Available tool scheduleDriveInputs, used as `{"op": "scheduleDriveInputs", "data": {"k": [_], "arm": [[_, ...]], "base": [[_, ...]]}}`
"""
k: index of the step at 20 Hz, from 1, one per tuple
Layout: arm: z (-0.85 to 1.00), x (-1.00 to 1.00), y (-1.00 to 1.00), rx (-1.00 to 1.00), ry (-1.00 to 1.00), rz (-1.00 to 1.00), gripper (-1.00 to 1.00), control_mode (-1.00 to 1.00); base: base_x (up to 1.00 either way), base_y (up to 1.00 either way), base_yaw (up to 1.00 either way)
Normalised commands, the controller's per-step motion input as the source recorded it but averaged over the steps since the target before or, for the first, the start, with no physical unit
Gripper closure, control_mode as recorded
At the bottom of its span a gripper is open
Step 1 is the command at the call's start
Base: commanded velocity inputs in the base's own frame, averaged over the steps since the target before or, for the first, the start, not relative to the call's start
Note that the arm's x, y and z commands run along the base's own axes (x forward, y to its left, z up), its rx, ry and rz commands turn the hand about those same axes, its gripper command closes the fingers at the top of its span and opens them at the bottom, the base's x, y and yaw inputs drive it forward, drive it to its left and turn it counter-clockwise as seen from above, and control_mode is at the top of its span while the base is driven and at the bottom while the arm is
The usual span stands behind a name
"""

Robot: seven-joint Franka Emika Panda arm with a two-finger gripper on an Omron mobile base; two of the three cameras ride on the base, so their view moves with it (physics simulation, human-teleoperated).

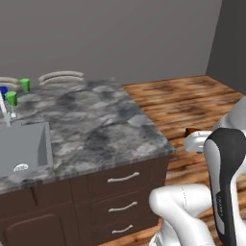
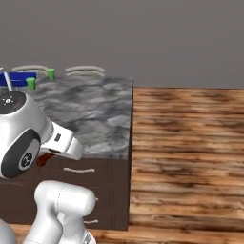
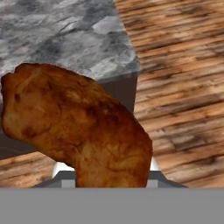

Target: Gather the broccoli and squash from the fridge and place them on a tray on the dining counter. Then gather the chicken drumsticks from the fridge and place them on the other tray.

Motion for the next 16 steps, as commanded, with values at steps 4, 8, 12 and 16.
{"op": "scheduleDriveInputs", "data": {"k": [4, 8, 12, 16], "arm": [[0.0, 0.0, 0.0, 0.0, 0.0, 0.0, 1.0, 1.0], [0.0, 0.0, 0.0, 0.0, 0.0, 0.0, 1.0, 1.0], [0.0, 0.0, 0.0, 0.0, 0.0, 0.0, 1.0, 1.0], [0.0, 0.0, 0.0, 0.0, 0.0, 0.0, 1.0, 1.0]], "base": [[0.5, -1.0, 0.03], [0.53, -1.0, 0.06], [0.62, -1.0, 0.09], [0.75, -0.96, 0.12]]}}
